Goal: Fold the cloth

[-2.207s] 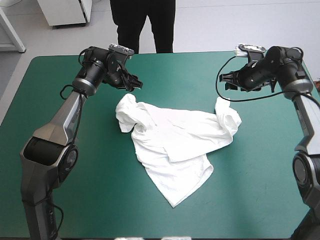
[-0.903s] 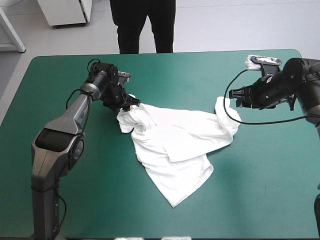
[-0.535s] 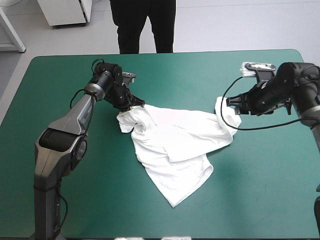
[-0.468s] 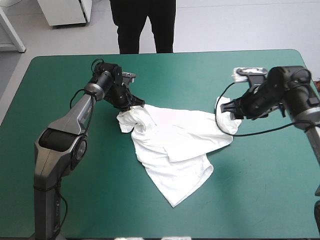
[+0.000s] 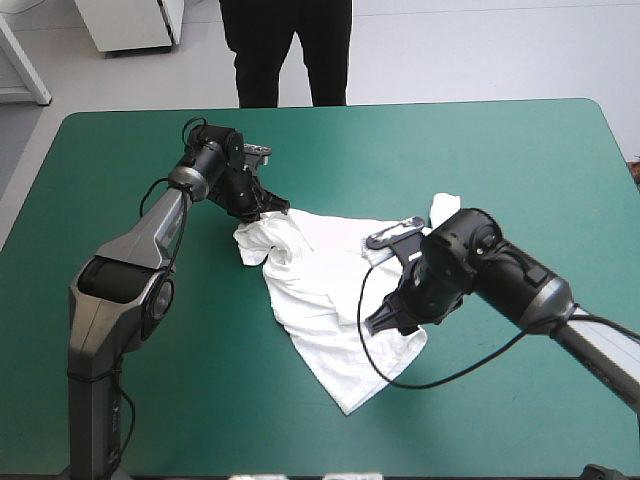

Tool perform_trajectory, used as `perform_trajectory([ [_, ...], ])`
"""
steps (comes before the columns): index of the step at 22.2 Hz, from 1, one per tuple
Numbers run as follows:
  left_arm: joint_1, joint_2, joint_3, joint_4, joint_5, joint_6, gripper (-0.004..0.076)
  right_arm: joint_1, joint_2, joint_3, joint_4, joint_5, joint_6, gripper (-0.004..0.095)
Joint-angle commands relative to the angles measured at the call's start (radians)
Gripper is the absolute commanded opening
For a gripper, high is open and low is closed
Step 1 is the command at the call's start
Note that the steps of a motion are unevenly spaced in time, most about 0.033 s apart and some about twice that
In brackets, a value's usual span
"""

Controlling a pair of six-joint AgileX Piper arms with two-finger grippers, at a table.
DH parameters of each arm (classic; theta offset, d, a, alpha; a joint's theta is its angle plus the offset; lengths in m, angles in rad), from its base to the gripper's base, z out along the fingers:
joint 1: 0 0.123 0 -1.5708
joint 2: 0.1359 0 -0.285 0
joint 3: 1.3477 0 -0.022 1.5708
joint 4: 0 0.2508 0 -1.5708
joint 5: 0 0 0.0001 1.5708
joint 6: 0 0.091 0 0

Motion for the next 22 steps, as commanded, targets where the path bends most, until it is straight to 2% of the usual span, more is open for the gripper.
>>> perform_trajectory([
  [1,-0.004,-0.007,-0.001,-0.01,0.006,0.0,-0.001,0.108,-0.047,-0.007,-0.111,-0.04,0.095,0.0488],
  [3,-0.004,-0.007,-0.001,-0.02,0.008,0.002,-0.001,0.133,-0.047,-0.003,-0.164,-0.057,0.164,0.0488],
  [6,-0.004,-0.007,-0.001,-0.028,0.01,0.005,-0.001,0.111,-0.047,0.023,-0.203,-0.06,0.189,0.0486],
  [8,-0.004,-0.007,-0.001,-0.028,0.01,0.007,-0.001,0.07,-0.047,0.057,-0.204,-0.062,0.184,0.0486],
  [10,-0.004,-0.007,-0.001,-0.038,0.008,0.007,-0.001,0.015,-0.047,0.11,-0.157,-0.088,0.138,0.0487],
  [17,-0.004,-0.007,-0.001,-0.038,0.002,0.009,-0.001,-0.001,-0.022,0.293,-0.088,-0.308,0.133,0.0486],
  [22,-0.004,-0.007,-0.001,-0.051,0.004,0.019,-0.001,-0.001,0.054,0.315,-0.08,-0.408,0.129,0.0485],
])
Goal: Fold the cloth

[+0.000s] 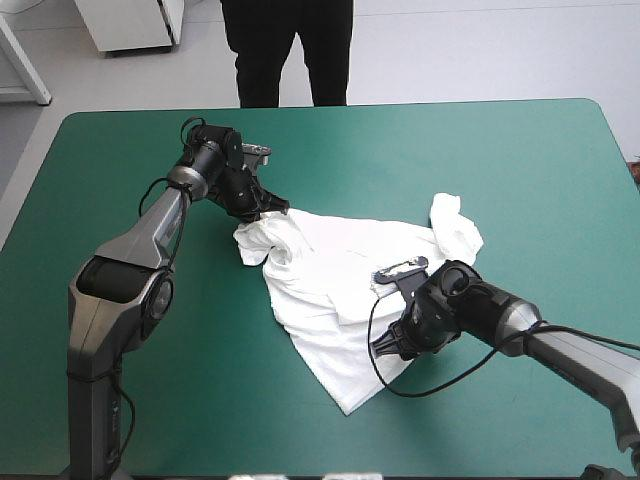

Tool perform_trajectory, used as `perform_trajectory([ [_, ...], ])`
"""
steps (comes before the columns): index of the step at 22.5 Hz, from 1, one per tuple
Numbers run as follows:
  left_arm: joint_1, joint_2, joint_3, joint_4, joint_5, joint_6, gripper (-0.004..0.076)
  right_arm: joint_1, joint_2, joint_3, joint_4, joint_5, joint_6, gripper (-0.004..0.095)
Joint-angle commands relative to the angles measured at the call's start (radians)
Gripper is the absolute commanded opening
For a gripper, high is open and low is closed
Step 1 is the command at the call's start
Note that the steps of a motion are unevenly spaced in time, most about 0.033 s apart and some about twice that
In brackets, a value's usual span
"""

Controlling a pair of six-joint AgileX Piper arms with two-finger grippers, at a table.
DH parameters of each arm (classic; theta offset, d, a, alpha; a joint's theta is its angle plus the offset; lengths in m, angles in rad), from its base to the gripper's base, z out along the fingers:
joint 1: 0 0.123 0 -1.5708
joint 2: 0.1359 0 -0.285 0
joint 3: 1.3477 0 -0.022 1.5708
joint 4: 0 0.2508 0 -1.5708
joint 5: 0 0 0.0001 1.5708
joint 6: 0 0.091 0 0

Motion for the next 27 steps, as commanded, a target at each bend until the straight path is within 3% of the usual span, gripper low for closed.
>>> perform_trajectory([
  [1,-0.007,-0.008,-0.001,-0.031,0.003,0.002,-0.001,-0.004,0.022,-0.018,0.004,-0.049,-0.01,0.0486],
  [5,-0.007,-0.008,-0.001,-0.035,0.012,0.009,-0.001,-0.004,0.106,-0.015,0.026,-0.068,-0.014,0.0474],
  [7,-0.007,-0.008,-0.001,-0.037,0.013,0.01,-0.001,-0.004,0.121,-0.008,0.038,-0.071,-0.025,0.0393],
  [8,-0.007,-0.008,-0.001,-0.037,0.015,0.01,-0.001,-0.004,0.126,0.0,0.046,-0.071,-0.029,0.0333],
  [11,-0.007,-0.008,-0.001,-0.037,0.015,0.01,-0.001,-0.004,0.133,0.015,0.063,-0.064,-0.036,0.0034],
  [12,-0.007,-0.008,-0.001,-0.037,0.015,0.01,-0.001,-0.004,0.133,0.021,0.063,-0.06,-0.034,-0.0015],
  [20,-0.005,-0.079,-0.001,-0.031,0.038,0.034,-0.001,-0.034,0.052,-0.013,0.046,0.002,-0.026,-0.0017],
  [24,-0.005,-0.226,-0.009,-0.029,0.044,0.043,-0.001,-0.109,-0.098,-0.132,-0.025,0.106,-0.041,-0.0017],
  [27,-0.005,-0.36,-0.053,-0.041,0.044,0.043,-0.001,-0.119,-0.196,-0.307,-0.143,0.232,-0.062,-0.0018],
])
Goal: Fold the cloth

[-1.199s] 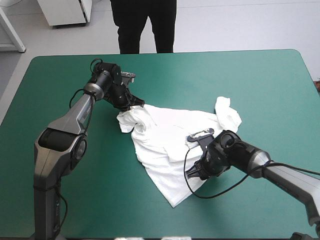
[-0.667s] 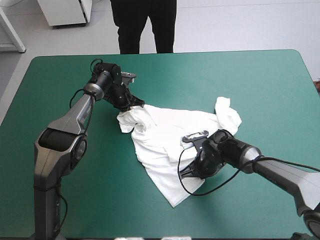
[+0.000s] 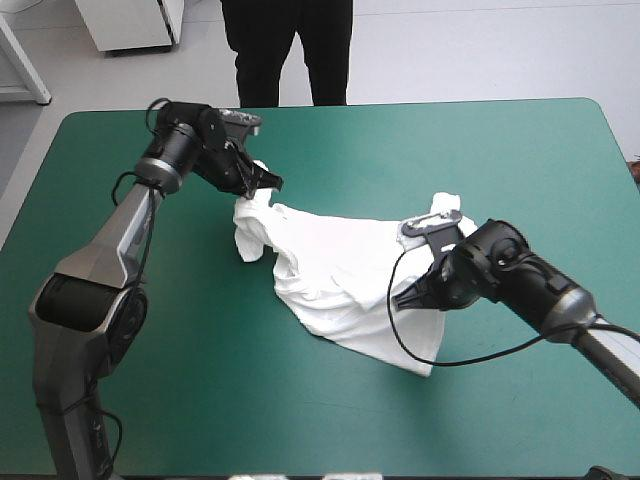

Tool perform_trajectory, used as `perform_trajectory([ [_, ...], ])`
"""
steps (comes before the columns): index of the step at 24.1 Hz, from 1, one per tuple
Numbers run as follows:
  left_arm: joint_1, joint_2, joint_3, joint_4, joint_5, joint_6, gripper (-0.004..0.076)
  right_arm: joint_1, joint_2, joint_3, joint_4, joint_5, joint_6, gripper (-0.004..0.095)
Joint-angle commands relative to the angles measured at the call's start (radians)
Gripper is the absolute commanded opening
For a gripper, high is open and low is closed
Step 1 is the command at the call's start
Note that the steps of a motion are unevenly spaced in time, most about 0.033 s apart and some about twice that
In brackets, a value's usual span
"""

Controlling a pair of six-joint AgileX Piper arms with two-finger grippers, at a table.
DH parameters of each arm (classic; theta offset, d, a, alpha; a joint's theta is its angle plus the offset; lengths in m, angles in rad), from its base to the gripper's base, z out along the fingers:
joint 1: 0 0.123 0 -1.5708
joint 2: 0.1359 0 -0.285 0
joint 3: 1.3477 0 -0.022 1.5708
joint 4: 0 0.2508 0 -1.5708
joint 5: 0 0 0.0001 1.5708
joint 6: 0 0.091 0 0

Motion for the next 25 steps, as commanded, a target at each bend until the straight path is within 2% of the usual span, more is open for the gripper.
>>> perform_trajectory([
  [1,-0.006,-0.169,-0.073,-0.025,0.051,0.002,-0.001,-0.008,-0.089,-0.149,-0.094,0.077,-0.033,-0.0017],
  [5,-0.006,-0.322,-0.255,-0.032,0.051,-0.003,-0.001,-0.008,-0.132,-0.47,-0.214,0.164,-0.081,-0.0017],
  [10,-0.006,-0.399,-0.521,-0.067,0.029,-0.005,-0.001,-0.008,-0.132,-0.822,-0.282,0.163,-0.17,-0.0017],
  [11,-0.006,-0.413,-0.597,-0.079,0.016,-0.005,-0.001,-0.008,-0.132,-0.91,-0.276,0.162,-0.204,-0.0017],
  [16,-0.006,-0.453,-0.722,-0.163,-0.095,-0.005,-0.001,-0.008,-0.132,-1.114,-0.264,0.102,-0.241,-0.0017],
  [21,-0.006,-0.513,-0.761,-0.242,-0.258,0.0,-0.001,-0.008,-0.132,-1.265,-0.177,-0.008,-0.288,-0.0017],
  [25,-0.006,-0.552,-0.761,-0.245,-0.297,0.002,-0.001,-0.008,-0.128,-1.323,-0.111,-0.027,-0.312,-0.0017],
])
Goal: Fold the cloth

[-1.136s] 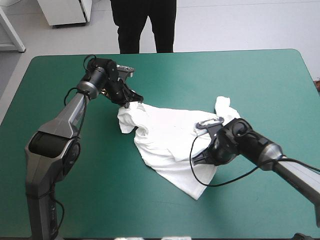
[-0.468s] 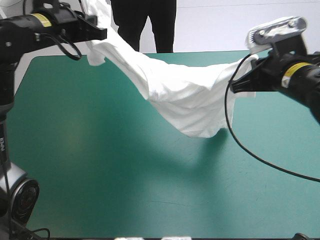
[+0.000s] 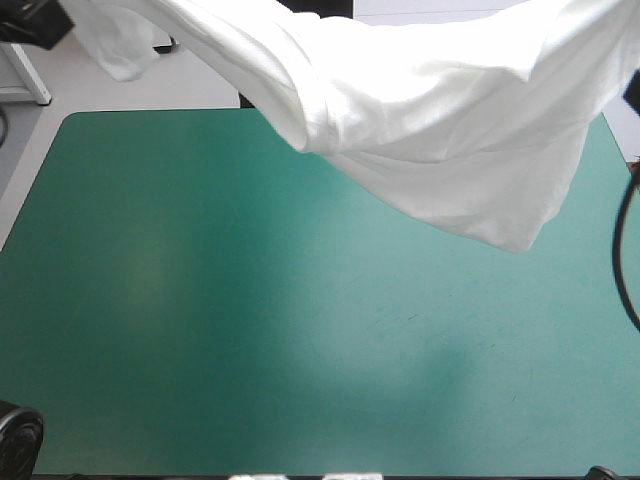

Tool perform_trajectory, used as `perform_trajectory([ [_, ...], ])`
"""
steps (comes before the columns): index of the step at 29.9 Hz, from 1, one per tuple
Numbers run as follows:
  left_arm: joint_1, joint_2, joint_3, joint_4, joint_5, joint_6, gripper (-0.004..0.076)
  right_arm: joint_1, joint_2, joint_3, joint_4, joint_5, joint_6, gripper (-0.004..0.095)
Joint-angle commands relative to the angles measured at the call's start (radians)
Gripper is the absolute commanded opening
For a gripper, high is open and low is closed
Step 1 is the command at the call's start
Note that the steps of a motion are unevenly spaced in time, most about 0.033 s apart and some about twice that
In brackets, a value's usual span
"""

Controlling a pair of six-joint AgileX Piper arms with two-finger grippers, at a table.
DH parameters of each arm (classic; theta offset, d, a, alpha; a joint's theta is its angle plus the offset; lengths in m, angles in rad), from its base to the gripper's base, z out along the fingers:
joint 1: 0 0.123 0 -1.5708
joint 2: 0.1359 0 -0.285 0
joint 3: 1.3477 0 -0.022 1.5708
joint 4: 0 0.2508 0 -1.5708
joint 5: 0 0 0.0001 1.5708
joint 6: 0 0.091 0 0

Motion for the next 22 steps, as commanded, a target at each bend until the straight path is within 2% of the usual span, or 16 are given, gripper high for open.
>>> perform_trajectory([
  [1,-0.006,-0.044,-0.013,-0.018,-0.116,0.002,-0.001,-0.006,-0.004,-0.037,0.029,-0.086,-0.023,-0.0017],
  [4,-0.006,-0.046,-0.013,-0.018,-0.098,0.007,-0.001,-0.006,0.01,-0.037,0.04,-0.026,-0.023,-0.0017],
  [8,-0.006,-0.045,0.02,0.019,0.021,0.007,-0.001,-0.006,0.037,-0.03,0.056,0.117,-0.016,-0.0017],
  [14,-0.006,-0.045,0.142,0.04,0.236,-0.006,-0.001,-0.006,0.046,0.072,0.126,0.132,0.027,-0.0017],
  [22,-0.006,-0.106,0.403,0.036,0.233,0.012,-0.001,-0.006,0.015,0.334,0.198,0.13,0.065,-0.0017],
])
